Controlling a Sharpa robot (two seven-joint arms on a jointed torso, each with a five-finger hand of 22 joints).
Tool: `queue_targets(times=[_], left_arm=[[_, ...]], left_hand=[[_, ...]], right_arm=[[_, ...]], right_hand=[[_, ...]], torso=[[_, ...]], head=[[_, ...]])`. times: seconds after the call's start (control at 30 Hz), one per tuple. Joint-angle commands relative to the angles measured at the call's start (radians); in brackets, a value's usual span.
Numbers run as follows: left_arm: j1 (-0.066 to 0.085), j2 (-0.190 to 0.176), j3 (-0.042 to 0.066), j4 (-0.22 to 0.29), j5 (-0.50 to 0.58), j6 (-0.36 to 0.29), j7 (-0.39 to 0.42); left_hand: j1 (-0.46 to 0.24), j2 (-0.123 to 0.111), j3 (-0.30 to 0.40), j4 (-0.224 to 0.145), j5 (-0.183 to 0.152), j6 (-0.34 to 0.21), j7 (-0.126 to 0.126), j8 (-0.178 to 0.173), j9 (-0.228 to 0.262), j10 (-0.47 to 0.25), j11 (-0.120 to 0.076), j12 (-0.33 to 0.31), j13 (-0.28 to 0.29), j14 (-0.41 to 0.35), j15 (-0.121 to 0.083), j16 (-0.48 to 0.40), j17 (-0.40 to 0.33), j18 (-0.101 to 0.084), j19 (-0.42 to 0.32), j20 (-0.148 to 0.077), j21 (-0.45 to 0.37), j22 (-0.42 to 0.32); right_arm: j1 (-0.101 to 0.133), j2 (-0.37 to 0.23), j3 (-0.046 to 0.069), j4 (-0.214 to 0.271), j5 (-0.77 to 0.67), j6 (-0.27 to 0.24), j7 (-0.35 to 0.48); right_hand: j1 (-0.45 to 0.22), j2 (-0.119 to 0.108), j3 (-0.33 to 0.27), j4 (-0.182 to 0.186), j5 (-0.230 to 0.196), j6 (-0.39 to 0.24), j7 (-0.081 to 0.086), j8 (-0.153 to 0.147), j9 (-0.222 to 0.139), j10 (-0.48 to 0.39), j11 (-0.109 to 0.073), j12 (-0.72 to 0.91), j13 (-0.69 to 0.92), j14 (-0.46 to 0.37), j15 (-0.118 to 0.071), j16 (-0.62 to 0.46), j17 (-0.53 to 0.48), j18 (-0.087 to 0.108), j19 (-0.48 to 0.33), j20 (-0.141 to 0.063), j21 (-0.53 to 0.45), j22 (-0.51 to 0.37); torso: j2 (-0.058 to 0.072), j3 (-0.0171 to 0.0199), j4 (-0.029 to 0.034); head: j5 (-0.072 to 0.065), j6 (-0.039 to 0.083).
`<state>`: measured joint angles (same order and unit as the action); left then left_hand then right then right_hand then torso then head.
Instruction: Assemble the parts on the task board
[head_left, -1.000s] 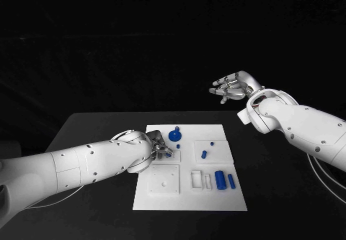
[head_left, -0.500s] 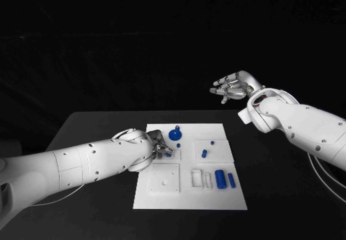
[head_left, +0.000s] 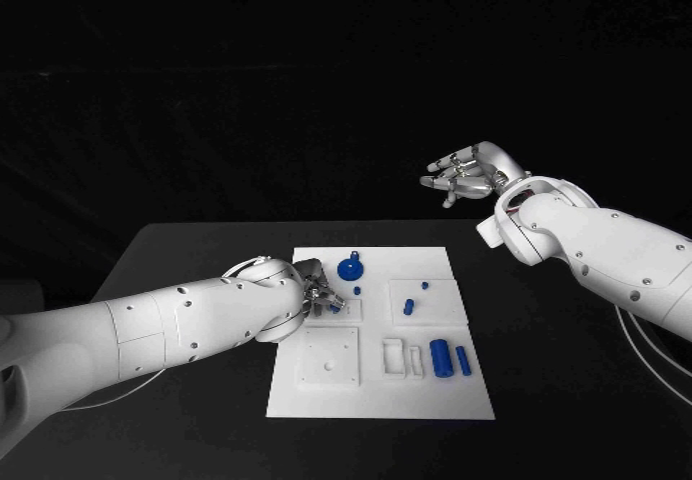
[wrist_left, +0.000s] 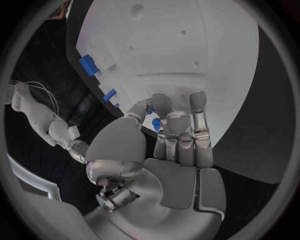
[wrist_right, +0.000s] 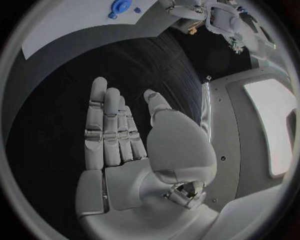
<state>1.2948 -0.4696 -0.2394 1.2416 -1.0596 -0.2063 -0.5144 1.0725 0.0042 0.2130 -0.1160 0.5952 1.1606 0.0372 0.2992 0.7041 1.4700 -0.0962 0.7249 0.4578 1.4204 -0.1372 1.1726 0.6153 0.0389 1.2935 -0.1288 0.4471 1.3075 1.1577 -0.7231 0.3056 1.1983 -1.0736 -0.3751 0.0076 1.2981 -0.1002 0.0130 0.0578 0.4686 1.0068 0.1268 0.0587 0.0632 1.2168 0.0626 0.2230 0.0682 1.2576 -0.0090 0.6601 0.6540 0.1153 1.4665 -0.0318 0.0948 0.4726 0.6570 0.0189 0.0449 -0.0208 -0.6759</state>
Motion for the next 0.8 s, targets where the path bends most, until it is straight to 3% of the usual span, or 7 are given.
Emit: queue_targets(times=[0.03,0.8], left_arm=[[-0.006,0.0,-0.002,0.003,-0.015,0.024,-0.016],[-0.009,-0.007,-0.002,0.015,-0.005,0.05,-0.021]], left_hand=[[0.023,0.016,0.085,-0.084,0.002,0.073,-0.075,0.001,-0.001,0.041,-0.005,-0.001,0.001,0.001,0.004,0.007,0.0,0.01,0.0,0.007,0.007,0.019],[0.018,0.017,0.089,-0.091,0.009,0.07,-0.076,0.012,0.001,0.042,-0.006,-0.001,0.006,0.002,0.003,0.012,0.007,0.012,-0.001,0.007,0.011,0.019]], right_arm=[[0.001,0.001,0.0,-0.001,0.0,0.012,0.006],[0.001,0.002,0.0,-0.003,0.0,0.016,0.006]], right_hand=[[-0.005,0.005,0.0,-0.01,-0.005,0.003,0.005,0.004,-0.001,-0.006,-0.001,0.009,0.0,-0.006,0.001,0.005,-0.004,0.0,0.028,0.003,0.01,-0.009],[-0.005,0.005,0.0,-0.01,-0.005,0.003,0.005,0.004,-0.001,-0.006,-0.001,0.009,0.0,-0.006,0.001,0.005,-0.004,0.0,0.028,0.003,0.01,-0.009]], torso=[[0.0,-0.0005,0.0001],[0.0,0.0004,-0.0003]], head=[[0.001,0.0],[0.001,-0.002]])
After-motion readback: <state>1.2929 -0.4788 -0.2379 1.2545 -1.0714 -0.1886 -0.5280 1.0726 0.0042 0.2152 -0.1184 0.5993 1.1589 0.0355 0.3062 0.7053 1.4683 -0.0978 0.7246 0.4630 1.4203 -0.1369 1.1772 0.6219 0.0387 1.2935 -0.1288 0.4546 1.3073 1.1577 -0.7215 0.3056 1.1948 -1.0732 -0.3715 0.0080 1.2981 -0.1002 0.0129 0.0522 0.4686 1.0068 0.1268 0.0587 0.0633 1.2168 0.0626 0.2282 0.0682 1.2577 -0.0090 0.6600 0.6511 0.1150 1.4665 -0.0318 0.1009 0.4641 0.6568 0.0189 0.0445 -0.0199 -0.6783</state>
